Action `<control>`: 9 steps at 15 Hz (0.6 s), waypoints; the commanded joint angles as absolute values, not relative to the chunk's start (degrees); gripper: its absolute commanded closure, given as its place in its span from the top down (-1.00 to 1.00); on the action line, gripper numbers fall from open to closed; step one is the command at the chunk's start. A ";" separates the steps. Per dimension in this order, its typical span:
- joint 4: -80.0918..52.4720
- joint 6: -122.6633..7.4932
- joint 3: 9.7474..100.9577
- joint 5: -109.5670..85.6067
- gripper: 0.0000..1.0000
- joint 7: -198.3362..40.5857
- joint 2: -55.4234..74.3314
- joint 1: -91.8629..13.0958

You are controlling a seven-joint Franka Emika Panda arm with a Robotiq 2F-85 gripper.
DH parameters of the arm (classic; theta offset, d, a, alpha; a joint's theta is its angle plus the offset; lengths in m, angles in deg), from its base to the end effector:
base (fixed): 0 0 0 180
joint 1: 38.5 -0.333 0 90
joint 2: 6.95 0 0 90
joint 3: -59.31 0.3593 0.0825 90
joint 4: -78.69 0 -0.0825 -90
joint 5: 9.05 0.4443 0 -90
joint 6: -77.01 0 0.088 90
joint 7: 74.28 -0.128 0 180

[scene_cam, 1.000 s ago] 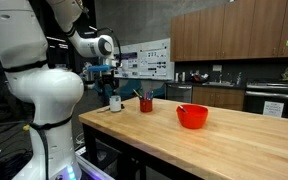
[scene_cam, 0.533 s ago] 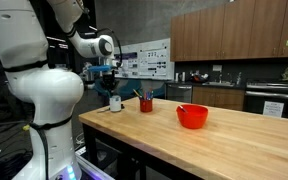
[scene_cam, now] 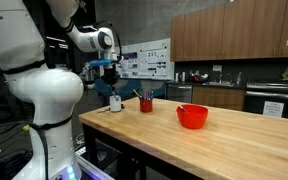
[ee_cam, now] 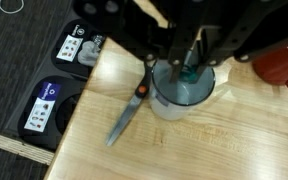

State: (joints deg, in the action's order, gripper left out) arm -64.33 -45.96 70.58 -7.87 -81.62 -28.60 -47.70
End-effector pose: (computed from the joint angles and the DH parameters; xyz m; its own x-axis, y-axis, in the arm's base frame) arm 0.4294 0.1607 0.4077 0.9784 0.2046 0.0287 0.2029 -0.9778 0.0514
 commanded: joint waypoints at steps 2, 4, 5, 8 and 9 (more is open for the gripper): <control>-63.70 -42.11 69.47 -9.83 -0.93 -82.80 -34.21 -45.90; -62.82 -39.32 68.40 -9.83 -0.93 -81.83 -36.01 -45.28; -62.35 -37.78 67.76 -9.60 -0.93 -81.38 -37.03 -44.97; -60.92 -34.70 66.23 -10.84 -0.93 -81.48 -39.51 -43.01; -60.38 -33.93 65.60 -11.51 -0.93 -81.50 -40.13 -42.16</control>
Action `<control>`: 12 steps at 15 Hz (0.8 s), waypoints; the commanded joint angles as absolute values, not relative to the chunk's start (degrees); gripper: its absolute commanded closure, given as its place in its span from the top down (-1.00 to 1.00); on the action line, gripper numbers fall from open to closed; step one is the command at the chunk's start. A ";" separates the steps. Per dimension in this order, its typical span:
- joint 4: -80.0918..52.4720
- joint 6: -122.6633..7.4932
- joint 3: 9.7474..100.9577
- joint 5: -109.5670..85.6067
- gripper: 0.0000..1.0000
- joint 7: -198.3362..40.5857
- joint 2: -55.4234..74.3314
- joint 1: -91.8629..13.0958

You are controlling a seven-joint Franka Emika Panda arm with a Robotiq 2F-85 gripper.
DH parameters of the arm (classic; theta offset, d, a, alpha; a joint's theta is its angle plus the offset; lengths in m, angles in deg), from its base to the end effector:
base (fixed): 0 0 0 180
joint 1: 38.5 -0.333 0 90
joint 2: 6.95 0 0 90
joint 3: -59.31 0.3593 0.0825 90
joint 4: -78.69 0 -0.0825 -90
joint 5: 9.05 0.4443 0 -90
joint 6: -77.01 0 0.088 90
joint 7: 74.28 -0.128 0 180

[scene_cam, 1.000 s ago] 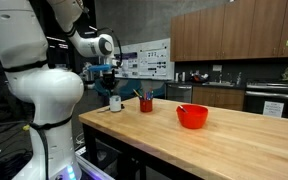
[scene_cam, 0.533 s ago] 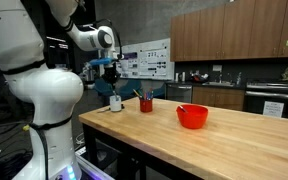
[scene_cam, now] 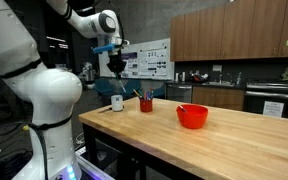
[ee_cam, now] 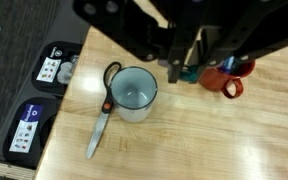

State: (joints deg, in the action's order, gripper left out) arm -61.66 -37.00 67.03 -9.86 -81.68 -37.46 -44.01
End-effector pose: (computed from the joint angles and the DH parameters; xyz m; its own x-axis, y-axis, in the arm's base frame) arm 0.4206 0.1004 0.4880 0.9926 0.0933 0.0781 0.0878 -0.9935 0.0720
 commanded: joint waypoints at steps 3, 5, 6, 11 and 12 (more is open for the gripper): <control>-58.98 -32.72 63.61 -13.97 -0.93 -81.55 -41.10 -39.17; -58.43 -33.89 62.54 -16.30 -0.93 -82.18 -40.72 -36.83; -58.28 -34.60 62.11 -17.37 -0.93 -82.36 -40.39 -35.84; -56.65 -36.72 61.16 -23.75 -0.93 -85.02 -37.65 -30.91; -56.41 -36.91 61.18 -25.16 -0.93 -85.90 -37.17 -29.96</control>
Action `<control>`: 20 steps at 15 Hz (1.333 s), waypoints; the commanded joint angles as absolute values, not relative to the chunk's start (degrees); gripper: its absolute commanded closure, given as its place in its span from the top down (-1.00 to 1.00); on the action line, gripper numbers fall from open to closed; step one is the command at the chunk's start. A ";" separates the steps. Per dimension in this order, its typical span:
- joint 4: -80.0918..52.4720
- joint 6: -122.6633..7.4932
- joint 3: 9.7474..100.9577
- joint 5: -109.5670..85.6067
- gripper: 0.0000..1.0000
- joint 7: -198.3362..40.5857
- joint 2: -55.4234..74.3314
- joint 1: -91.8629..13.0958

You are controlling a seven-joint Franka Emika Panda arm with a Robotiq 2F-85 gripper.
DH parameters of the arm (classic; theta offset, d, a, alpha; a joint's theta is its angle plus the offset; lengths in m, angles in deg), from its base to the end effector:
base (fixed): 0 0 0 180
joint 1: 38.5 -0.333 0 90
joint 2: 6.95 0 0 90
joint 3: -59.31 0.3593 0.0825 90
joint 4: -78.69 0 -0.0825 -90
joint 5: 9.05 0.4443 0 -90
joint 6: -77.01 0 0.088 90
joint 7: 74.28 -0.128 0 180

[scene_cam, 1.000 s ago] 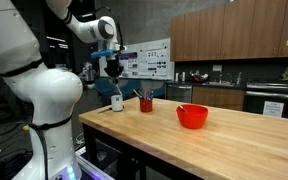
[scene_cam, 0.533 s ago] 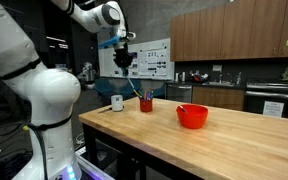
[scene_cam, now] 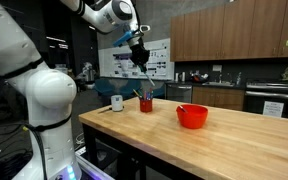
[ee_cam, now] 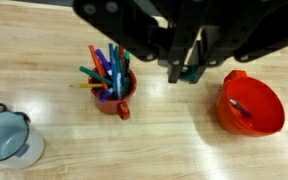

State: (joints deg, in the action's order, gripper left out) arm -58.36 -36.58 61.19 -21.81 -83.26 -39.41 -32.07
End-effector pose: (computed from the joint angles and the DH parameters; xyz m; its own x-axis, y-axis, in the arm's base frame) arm 0.4322 -0.0512 0.5378 0.9731 -0.1445 0.1793 -0.1806 -0.9619 0.2054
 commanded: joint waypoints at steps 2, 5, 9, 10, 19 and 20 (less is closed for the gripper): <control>-55.78 -36.58 60.92 -27.62 -0.93 -87.43 -36.13 -28.40; -54.69 -36.02 60.07 -30.45 -0.93 -89.03 -34.55 -26.69; -53.79 -36.19 58.51 -32.63 -0.93 -90.67 -32.18 -25.12; -53.57 -36.24 58.18 -33.05 -0.93 -91.21 -31.53 -24.82; -51.65 -36.01 54.87 -33.20 -0.93 -92.29 -25.90 -23.78; -51.32 -36.10 54.39 -33.04 -0.93 -92.07 -25.27 -23.73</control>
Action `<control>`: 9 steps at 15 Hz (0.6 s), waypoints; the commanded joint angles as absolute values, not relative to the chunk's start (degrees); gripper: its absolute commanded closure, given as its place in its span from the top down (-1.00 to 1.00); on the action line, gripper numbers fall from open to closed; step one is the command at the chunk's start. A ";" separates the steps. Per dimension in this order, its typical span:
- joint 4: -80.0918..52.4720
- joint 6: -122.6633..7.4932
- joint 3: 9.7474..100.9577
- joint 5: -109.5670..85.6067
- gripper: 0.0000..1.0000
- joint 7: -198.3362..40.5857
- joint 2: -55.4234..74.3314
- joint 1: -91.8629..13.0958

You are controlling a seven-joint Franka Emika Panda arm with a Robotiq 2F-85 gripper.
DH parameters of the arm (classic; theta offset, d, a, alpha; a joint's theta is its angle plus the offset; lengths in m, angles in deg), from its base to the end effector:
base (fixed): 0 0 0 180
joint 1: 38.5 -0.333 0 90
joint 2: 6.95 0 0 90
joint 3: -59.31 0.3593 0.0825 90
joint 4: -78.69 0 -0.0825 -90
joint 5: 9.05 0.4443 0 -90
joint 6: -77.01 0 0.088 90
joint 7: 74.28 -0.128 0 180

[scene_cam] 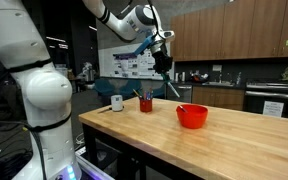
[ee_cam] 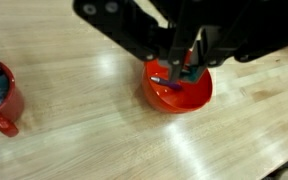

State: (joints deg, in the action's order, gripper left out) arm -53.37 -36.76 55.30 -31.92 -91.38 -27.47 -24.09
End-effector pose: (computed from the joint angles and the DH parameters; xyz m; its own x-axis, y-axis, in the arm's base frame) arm 0.4547 -0.1867 0.4923 0.8982 -0.4252 0.1115 -0.4375 -0.8403 0.3200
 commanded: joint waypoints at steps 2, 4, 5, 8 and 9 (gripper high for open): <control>-50.65 -36.10 53.61 -33.19 -0.93 -91.95 -24.19 -23.56; -49.99 -36.13 52.88 -33.07 -0.93 -91.58 -23.07 -23.52; -49.82 -36.32 52.52 -33.07 -0.93 -91.41 -22.65 -23.55; -49.13 -36.69 51.70 -32.97 -0.93 -91.17 -21.23 -23.67; -48.95 -36.76 51.53 -32.99 -0.93 -91.21 -20.83 -23.70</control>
